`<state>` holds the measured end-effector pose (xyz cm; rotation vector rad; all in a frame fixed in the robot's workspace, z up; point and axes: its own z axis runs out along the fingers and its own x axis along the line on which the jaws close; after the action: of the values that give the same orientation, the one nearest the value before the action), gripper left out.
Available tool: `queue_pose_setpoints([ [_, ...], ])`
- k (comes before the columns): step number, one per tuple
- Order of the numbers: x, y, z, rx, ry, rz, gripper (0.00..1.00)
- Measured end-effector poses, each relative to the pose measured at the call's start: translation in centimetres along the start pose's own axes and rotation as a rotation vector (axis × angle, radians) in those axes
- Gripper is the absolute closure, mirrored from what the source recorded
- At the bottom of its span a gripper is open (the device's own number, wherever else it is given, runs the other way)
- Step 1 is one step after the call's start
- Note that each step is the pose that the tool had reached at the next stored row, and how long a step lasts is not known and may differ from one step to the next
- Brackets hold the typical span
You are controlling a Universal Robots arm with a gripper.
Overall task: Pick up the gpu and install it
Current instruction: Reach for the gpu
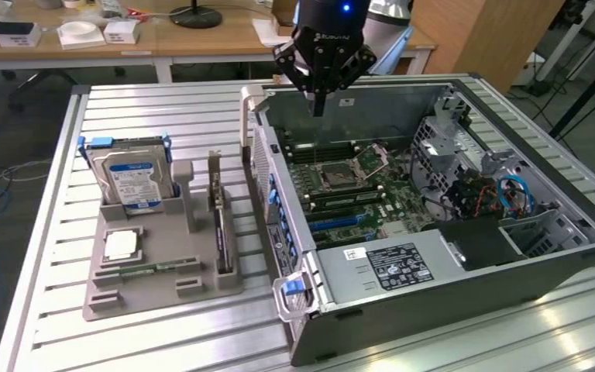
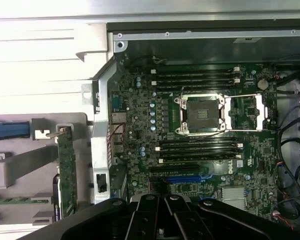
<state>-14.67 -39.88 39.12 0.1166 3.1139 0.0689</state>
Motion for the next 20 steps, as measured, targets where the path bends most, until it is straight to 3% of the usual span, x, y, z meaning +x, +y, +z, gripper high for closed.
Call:
queue_pose_setpoints([
  [20,1.2,-0.10,0.07,0.0000,0.0002,0.000,0.89],
])
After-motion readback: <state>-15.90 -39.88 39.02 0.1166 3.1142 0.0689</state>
